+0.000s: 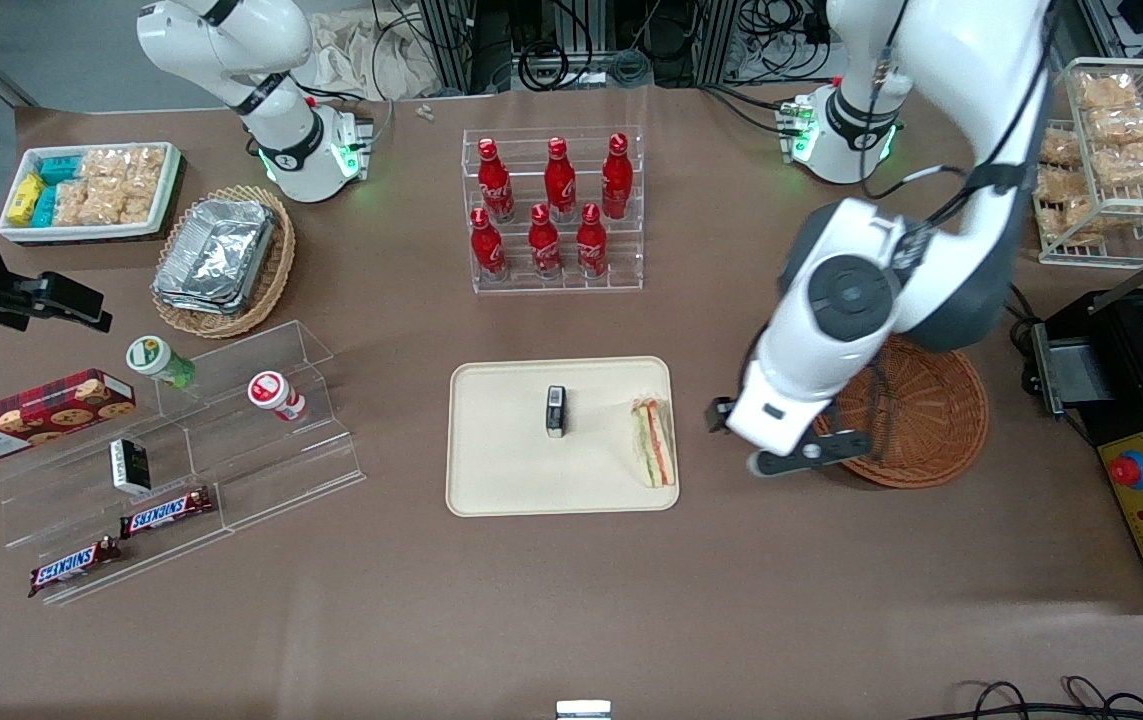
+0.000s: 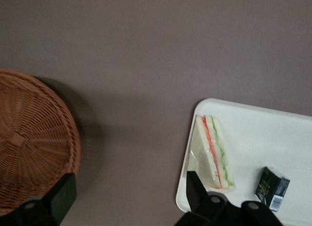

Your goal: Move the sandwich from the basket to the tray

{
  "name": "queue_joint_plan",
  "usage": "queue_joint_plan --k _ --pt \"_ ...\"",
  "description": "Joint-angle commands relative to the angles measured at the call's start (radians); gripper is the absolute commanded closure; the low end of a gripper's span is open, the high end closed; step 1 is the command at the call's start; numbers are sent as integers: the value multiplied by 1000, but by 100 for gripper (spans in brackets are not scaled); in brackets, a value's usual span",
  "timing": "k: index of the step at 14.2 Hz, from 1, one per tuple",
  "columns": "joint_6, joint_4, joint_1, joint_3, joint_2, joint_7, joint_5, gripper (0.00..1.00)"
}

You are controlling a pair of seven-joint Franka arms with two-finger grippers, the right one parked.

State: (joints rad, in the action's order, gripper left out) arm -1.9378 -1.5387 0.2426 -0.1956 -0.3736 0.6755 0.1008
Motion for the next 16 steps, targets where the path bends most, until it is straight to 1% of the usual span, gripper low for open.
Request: queue_joint_plan --k 1,2,4,6,7,9,11,13,16 --pt "-9 -162 -78 -8 172 -95 -4 0" --pt "-7 -199 -115 -8 220 -182 -10 0" --pt "-4 -274 -179 -7 312 -267 -76 0" --pt "13 -299 -241 -5 363 -363 -84 0" --pt "46 -293 -278 -4 369 -420 -87 0" --pt "120 -270 -339 -4 378 -473 -130 0" --pt "172 -210 -379 -2 361 -545 -128 0" --pt "186 -157 -425 -4 325 -553 -122 0" --pt "188 -138 -428 -2 317 -542 -121 0"
